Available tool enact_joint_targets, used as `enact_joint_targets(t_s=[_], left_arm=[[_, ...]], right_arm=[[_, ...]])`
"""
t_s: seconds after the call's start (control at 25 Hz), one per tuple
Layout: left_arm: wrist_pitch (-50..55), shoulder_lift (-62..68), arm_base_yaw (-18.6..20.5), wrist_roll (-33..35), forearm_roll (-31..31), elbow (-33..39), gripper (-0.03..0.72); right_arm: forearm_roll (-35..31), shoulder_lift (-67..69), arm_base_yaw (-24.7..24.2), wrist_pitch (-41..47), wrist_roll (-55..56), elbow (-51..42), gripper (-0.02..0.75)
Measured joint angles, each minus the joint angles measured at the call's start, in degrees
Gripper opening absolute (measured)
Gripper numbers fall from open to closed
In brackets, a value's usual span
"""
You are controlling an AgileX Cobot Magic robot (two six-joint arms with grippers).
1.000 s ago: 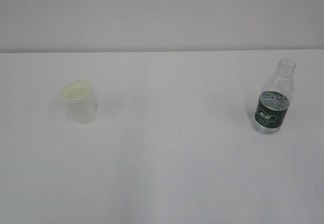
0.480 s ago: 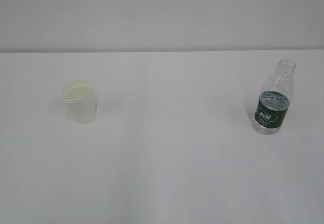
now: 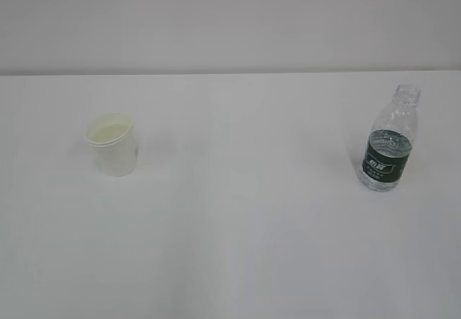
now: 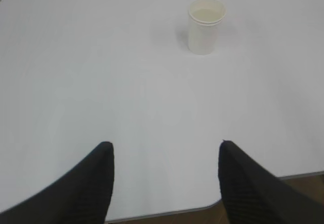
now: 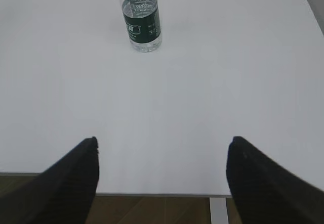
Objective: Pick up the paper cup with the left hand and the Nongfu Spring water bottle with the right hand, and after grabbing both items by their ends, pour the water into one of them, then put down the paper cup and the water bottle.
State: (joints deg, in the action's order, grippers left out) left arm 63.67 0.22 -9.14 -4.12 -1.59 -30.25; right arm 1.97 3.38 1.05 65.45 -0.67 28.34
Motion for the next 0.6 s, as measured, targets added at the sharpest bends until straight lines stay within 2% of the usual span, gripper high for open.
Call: enact_joint_targets(t_s=[0.16, 0.28, 0.44, 0.6], left_arm=[[0.00, 0.00, 0.00, 0.00, 0.00, 0.00, 0.462], [0.00, 0.00, 0.24, 0.00, 0.00, 0.00, 0.452], [0.00, 0.00, 3.22, 0.00, 0.00, 0.00, 0.442], [0.00, 0.00, 5.93, 0.00, 0.00, 0.00, 0.431]], right_arm=[[0.00, 0.00, 0.00, 0.00, 0.00, 0.00, 0.588], [-0.06, 0.00, -2.03, 0.00, 0.00, 0.00, 0.588], [-0.14, 0.00, -6.56, 0.00, 0.00, 0.00, 0.588], [-0.14, 0.00, -7.48, 0.00, 0.00, 0.00, 0.589]])
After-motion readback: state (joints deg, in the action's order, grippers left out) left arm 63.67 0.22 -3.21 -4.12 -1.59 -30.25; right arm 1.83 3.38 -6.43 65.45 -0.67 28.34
